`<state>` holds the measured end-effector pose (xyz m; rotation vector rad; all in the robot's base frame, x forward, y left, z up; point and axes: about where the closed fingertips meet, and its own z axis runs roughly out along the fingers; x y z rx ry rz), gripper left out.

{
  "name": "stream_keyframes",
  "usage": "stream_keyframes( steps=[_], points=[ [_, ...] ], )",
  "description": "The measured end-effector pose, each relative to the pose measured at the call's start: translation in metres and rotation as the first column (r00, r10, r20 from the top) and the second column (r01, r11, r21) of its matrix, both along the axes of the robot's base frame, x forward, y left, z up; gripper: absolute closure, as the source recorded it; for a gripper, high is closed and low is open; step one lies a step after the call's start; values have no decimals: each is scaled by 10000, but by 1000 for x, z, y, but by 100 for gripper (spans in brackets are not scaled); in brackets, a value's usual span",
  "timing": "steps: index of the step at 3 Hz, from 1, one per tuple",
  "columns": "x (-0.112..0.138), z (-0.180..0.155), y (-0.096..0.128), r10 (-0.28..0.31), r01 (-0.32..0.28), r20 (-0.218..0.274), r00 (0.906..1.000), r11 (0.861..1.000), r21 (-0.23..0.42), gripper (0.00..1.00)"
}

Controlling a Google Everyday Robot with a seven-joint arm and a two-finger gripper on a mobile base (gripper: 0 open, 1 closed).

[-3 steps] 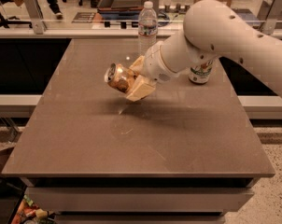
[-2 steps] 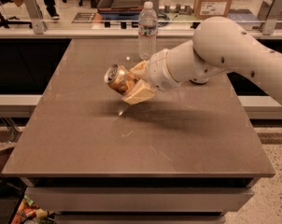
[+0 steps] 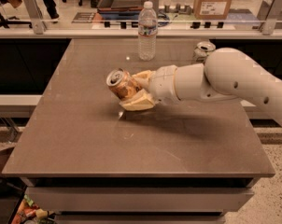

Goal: Place orange can upright

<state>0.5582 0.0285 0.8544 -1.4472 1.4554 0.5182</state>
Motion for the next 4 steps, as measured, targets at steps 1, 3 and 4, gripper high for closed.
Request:
stream_keyframes(
  steps=[1,3,4],
  points=[
    [2,-5,0,-192,161,251,9995,9927,1197,100],
    [4,-4,0,-235,193,273,9994,9890,1463,100],
    [9,-7,2,-309,288,96,9995,9847,1720,100]
  ],
)
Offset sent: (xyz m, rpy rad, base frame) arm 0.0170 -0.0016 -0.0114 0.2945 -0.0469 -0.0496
